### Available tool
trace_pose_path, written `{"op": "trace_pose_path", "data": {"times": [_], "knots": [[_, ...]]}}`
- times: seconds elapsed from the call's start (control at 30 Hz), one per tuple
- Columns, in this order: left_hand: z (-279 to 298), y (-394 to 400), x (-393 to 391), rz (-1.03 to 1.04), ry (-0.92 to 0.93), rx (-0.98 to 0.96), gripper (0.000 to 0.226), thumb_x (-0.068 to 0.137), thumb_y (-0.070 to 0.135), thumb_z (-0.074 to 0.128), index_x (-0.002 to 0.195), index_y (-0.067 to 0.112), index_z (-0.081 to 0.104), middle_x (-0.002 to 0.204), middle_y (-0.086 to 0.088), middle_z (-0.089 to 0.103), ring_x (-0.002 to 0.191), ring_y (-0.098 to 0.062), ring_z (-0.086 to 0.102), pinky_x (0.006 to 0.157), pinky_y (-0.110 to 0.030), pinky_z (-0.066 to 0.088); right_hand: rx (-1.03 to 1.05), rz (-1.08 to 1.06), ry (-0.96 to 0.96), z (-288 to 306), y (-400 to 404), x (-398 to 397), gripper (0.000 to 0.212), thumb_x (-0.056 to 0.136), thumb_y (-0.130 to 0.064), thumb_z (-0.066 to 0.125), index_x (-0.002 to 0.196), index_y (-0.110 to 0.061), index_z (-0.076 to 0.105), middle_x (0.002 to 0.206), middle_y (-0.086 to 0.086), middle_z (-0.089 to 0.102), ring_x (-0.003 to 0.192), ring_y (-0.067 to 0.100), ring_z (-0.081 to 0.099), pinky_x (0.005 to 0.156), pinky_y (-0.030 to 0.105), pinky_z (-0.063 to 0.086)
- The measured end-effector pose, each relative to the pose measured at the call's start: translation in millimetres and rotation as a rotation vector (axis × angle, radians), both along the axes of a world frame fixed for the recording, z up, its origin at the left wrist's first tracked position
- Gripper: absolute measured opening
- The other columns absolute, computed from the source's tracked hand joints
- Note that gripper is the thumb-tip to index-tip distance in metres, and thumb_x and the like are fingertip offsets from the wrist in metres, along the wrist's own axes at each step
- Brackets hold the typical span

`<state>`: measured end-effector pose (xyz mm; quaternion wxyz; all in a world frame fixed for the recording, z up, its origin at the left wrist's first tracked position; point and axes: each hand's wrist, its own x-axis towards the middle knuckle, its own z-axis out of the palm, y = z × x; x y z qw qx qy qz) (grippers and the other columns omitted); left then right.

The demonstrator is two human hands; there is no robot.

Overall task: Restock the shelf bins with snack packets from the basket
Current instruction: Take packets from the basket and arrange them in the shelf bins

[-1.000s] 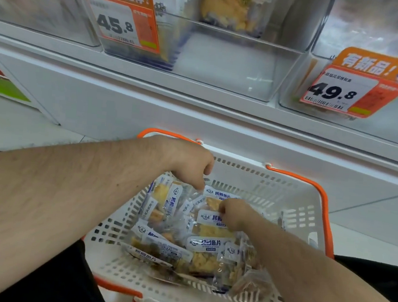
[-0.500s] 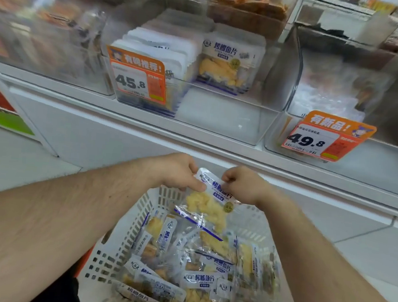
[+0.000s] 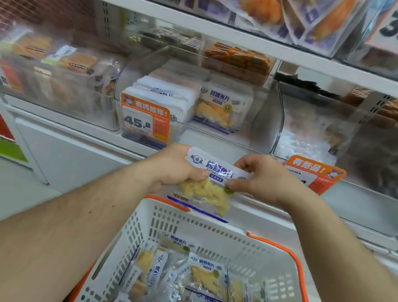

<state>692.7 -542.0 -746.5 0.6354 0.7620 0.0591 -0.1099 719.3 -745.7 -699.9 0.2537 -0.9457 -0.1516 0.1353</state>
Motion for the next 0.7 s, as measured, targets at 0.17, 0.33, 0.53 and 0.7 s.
{"op": "trace_pose_path", "data": {"times": [0.17,0.33,0.53,0.7], "knots": [[22.9,4.0,-1.3,0.05,-0.088,-0.106,0.024,0.082,0.004,0.076,0.104,0.015,0.072,0.096,0.0,0.077,0.091,-0.017,0.073,0.085,-0.033,0.057,0.143,0.004,-0.052,19.1,2.5,-2.2,0.021,0.077,-0.021,0.083,0.086,-0.029,0.065,0.071,-0.018,0.07,0.065,-0.004,0.064,0.064,0.022,0.046],[41.8,5.9,-3.4,0.125,-0.17,-0.178,0.013,0.086,0.01,0.074,0.095,0.019,0.071,0.092,0.0,0.077,0.085,-0.015,0.073,0.073,-0.029,0.058,0.201,-0.013,-0.054,44.7,11.0,-0.1,0.015,0.082,-0.012,0.079,0.086,-0.019,0.067,0.064,-0.002,0.072,0.057,0.013,0.068,0.05,0.031,0.055],[43.4,19.5,5.2,0.558,-0.509,0.441,0.031,0.075,0.042,0.079,0.094,0.021,0.068,0.091,0.006,0.063,0.088,-0.017,0.06,0.08,-0.027,0.045,0.392,-0.203,0.005,86.6,14.1,34.2,0.009,0.087,-0.006,0.072,0.093,-0.007,0.065,0.066,0.007,0.068,0.051,0.014,0.059,0.045,0.023,0.047],[46.6,26.0,7.6,0.666,-0.461,0.74,0.059,0.072,0.044,0.077,0.123,0.023,0.057,0.133,-0.005,0.042,0.126,-0.03,0.034,0.106,-0.036,0.029,0.408,-0.298,-0.027,87.8,34.9,65.6,0.015,0.09,-0.007,0.07,0.101,-0.007,0.059,0.075,0.009,0.07,0.044,0.01,0.064,0.039,0.019,0.046]]}}
